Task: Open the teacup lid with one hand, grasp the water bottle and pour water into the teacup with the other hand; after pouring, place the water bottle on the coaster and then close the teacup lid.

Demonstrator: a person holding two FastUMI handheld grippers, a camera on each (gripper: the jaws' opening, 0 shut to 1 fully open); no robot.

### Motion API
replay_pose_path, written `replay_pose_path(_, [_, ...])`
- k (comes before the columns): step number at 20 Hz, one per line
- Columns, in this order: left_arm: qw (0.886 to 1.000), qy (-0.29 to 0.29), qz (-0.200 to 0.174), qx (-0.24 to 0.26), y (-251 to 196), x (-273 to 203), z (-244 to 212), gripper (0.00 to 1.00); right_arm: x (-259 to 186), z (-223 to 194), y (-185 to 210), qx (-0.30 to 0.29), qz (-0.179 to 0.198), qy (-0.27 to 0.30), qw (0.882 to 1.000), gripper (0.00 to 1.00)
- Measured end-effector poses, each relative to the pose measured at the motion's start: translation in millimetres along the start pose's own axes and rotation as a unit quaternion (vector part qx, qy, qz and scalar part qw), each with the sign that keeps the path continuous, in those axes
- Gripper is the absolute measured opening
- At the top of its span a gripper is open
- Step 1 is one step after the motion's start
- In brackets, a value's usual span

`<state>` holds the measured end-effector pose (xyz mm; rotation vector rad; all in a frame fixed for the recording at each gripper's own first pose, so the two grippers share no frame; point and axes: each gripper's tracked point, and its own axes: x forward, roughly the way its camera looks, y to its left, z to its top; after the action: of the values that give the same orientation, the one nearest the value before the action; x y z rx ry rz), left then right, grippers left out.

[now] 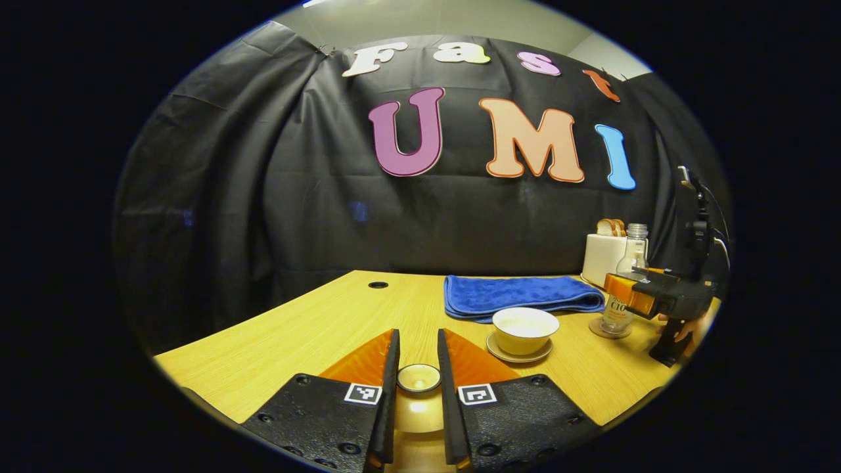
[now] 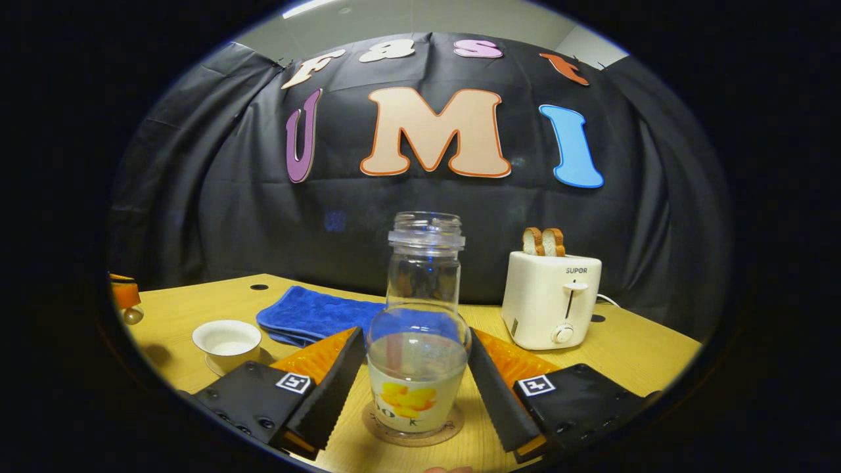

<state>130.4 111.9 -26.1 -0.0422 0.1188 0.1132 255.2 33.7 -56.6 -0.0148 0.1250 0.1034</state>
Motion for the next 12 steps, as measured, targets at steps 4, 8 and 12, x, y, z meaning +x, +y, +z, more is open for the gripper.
replay_pose_path(4, [1.0, 0.0, -0.012, 0.004, -12, 3, 0, 0.28, -7, 3, -2, 0.01, -0.005, -0.007, 1.0, 0.97])
replay_pose_path(8, [0.999, -0.002, -0.034, 0.01, -36, 15, 6, 0.28, -20, 2, -5, 0.021, -0.001, -0.006, 1.0, 0.97])
replay_pose_path(12, [0.997, -0.016, -0.068, 0.027, -66, 35, 19, 0.28, -33, 2, -5, 0.018, 0.003, -0.008, 1.0, 1.0])
